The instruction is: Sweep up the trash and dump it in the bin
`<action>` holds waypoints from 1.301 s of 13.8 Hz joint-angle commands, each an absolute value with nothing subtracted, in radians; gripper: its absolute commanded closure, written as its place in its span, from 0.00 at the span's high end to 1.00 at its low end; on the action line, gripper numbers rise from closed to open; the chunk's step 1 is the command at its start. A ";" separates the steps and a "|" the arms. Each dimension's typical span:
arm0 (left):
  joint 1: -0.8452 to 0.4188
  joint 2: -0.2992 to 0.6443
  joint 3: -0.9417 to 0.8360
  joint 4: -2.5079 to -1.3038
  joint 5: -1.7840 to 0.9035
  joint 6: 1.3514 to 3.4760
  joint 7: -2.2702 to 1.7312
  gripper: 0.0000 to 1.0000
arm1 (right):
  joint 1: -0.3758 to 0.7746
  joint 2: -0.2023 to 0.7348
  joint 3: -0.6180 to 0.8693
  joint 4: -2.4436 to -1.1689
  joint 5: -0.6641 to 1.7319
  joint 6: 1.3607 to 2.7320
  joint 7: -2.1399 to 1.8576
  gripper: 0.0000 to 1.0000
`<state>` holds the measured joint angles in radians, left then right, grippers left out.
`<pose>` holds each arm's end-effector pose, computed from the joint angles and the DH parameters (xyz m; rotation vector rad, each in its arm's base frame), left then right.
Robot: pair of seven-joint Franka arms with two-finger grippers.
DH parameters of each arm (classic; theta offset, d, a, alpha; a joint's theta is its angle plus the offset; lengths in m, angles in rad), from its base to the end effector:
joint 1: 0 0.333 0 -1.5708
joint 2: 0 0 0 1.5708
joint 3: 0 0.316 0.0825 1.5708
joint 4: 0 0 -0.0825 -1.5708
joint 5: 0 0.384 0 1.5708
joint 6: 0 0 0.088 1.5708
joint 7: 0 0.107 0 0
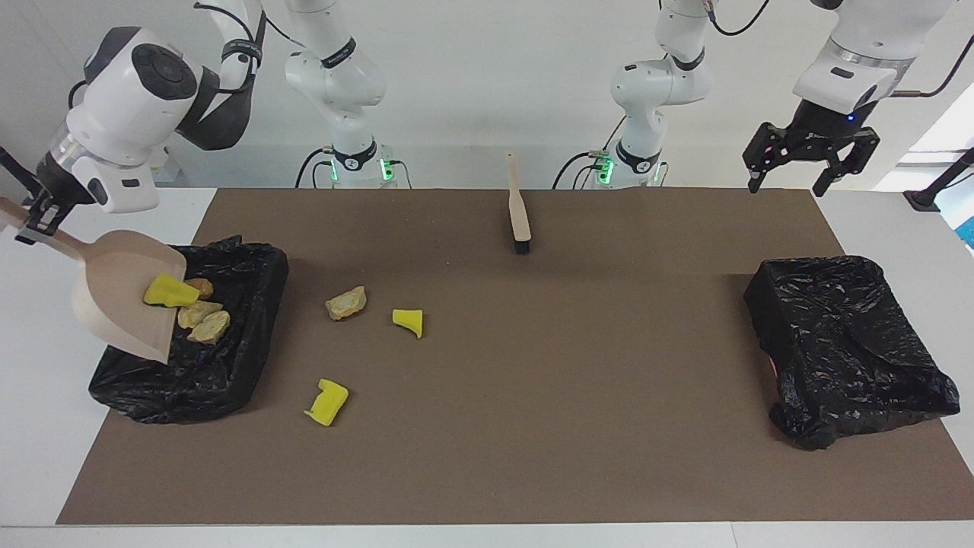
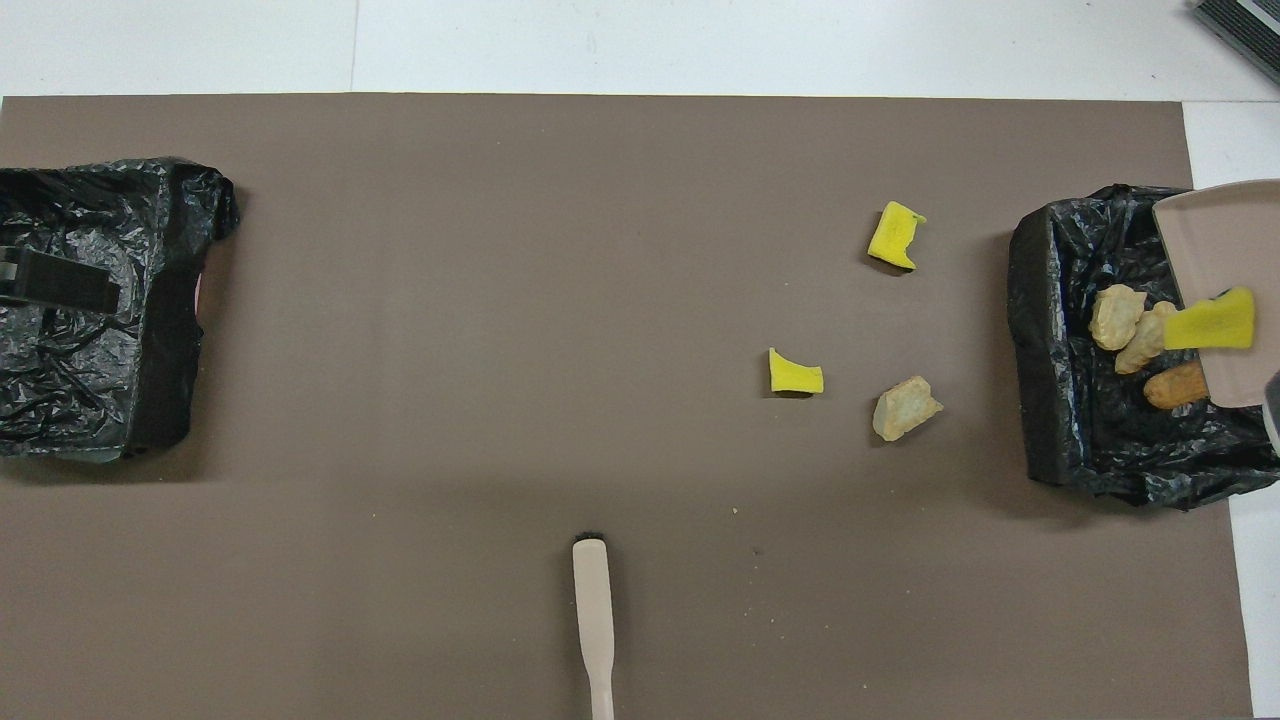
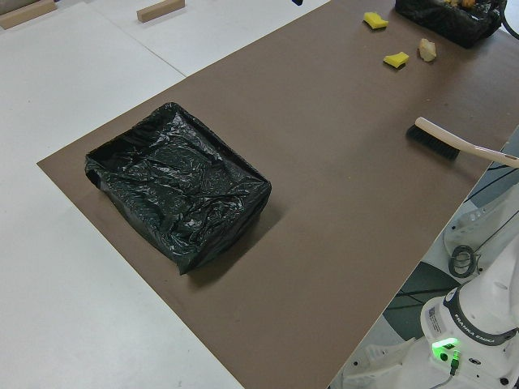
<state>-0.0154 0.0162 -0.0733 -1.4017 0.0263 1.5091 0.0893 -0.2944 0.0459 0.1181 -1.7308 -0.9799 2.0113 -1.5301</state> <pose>0.5501 -0.0455 0.6892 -3.1014 0.2723 -0.1421 0.5871 -0.1561 0.5891 1.5154 1.7082 -0.6829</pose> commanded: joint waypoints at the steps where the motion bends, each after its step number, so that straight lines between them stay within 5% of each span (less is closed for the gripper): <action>1: -0.089 0.006 -0.020 -1.402 0.034 1.488 0.101 1.00 | -0.321 0.048 0.117 -1.761 -0.966 2.060 -1.496 0.00; 6: -0.058 -0.027 -0.031 -1.449 -0.018 1.480 0.103 1.00 | -0.396 0.078 0.120 -1.761 -0.969 2.112 -1.508 0.00; 18: -0.055 -0.061 -0.026 -1.497 -0.015 1.474 0.094 1.00 | -0.333 0.060 0.198 -1.690 -1.103 2.201 -1.875 0.00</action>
<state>-0.0599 -0.0378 -0.0302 -1.4702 -0.0011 1.4800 0.0940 -0.3375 0.0720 0.1906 -1.6871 -1.0676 2.1810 -1.8495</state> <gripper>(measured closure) 0.000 0.674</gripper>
